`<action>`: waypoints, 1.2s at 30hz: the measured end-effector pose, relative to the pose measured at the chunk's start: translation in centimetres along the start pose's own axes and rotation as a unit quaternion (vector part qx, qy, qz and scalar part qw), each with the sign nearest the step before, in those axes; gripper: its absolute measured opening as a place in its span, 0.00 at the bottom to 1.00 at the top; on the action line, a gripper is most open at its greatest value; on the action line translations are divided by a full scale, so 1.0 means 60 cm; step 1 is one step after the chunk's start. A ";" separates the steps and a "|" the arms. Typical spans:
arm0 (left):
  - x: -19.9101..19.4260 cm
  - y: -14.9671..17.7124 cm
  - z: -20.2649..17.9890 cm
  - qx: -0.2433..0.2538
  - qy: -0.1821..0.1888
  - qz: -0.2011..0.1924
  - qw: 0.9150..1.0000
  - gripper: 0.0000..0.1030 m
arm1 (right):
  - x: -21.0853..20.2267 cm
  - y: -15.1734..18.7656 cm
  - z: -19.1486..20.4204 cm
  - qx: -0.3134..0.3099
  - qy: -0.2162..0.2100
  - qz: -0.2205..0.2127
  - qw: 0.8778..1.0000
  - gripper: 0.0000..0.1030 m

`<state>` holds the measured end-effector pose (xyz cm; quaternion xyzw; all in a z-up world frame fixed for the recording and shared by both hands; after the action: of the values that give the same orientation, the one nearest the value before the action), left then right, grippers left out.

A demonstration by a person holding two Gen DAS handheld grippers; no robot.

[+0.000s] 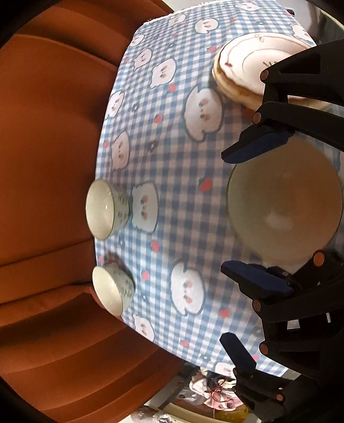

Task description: Organize plates and bowls

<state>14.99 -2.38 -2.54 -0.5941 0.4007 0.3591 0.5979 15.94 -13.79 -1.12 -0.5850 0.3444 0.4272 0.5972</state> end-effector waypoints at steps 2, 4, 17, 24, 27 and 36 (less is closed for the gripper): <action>-0.002 -0.009 0.026 -0.003 -0.008 -0.004 1.000 0.81 | -0.004 -0.009 0.019 0.008 0.000 -0.011 1.000 0.77; -0.005 -0.017 0.045 0.000 -0.008 -0.011 1.000 0.81 | -0.004 -0.020 0.038 0.019 0.000 -0.016 1.000 0.77; 0.009 -0.104 0.182 0.003 0.002 -0.050 0.999 0.80 | 0.020 -0.121 0.160 0.040 0.004 -0.048 0.998 0.77; 0.026 -0.158 0.220 0.017 -0.014 -0.066 0.998 0.80 | 0.043 -0.179 0.206 0.044 0.011 -0.065 0.997 0.77; 0.039 -0.184 0.226 0.017 -0.025 -0.072 0.997 0.80 | 0.054 -0.205 0.217 0.042 0.020 -0.071 0.996 0.77; 0.105 -0.266 0.239 -0.013 -0.043 -0.069 0.997 0.79 | 0.121 -0.296 0.222 0.044 0.037 -0.072 0.996 0.77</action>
<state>32.83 11.09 -1.87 -0.6122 0.3274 0.3476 0.6302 33.88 1.07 0.52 -0.5972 0.3416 0.3455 0.6382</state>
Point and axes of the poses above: each gripper's, at about its wrist camera, not at the fingertips, and x roughly the way its jaws point, z to its left, y to its underside, the point moved 2 cm from there along x, roughly the way its jaws point, and after that the axes turned 7 degrees about z, right-handed, at the moved point
